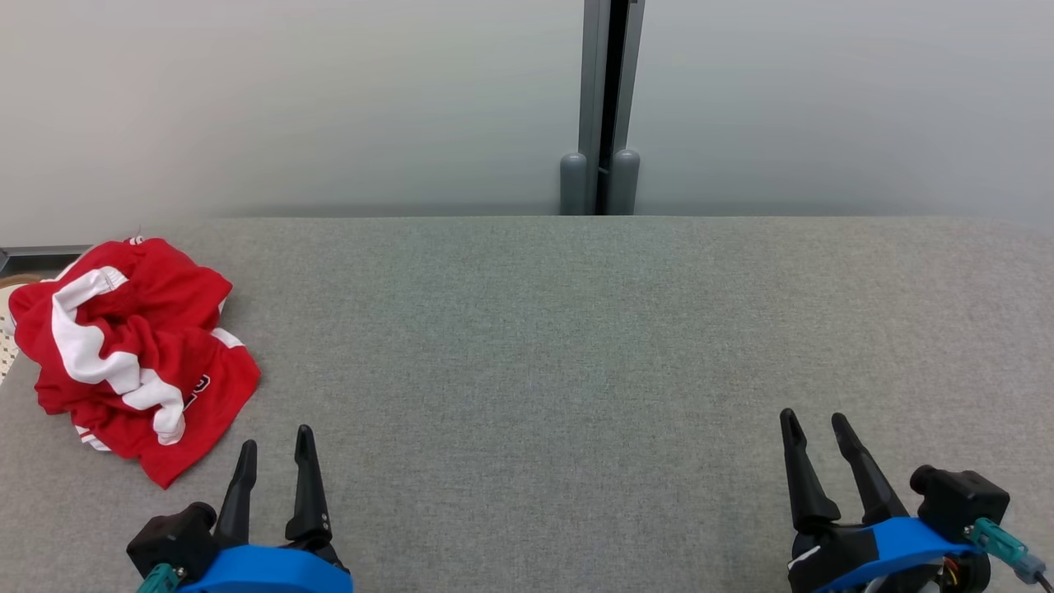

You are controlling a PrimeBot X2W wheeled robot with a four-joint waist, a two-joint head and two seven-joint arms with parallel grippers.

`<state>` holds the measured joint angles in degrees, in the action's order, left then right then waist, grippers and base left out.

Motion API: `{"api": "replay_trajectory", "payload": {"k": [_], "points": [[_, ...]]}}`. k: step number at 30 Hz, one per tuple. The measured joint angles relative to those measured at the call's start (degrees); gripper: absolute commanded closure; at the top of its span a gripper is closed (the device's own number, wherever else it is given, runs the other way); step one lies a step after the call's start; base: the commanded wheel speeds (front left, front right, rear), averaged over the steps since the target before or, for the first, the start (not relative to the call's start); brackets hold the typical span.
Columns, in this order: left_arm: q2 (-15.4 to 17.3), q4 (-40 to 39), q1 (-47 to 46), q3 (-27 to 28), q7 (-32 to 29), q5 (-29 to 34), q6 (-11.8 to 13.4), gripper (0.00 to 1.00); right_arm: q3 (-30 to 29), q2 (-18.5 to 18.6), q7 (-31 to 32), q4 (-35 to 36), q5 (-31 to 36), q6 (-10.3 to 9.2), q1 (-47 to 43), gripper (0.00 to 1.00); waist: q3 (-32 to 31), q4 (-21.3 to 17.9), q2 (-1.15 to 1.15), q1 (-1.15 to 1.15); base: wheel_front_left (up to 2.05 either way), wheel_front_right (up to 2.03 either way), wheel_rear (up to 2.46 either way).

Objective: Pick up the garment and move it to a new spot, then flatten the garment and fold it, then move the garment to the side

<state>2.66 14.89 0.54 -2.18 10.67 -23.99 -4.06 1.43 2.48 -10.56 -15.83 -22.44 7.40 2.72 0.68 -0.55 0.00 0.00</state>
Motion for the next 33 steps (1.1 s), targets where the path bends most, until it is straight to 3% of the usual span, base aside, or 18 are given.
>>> {"api": "replay_trajectory", "payload": {"k": [33], "points": [[0.12,4.61,0.25,-0.10,3.64,11.03,-0.99,0.00,0.67,0.19,-3.71,-4.47,15.71,0.08,0.66,0.00,0.12,-0.06,0.00,0.00,0.00,0.00,0.00]]}}
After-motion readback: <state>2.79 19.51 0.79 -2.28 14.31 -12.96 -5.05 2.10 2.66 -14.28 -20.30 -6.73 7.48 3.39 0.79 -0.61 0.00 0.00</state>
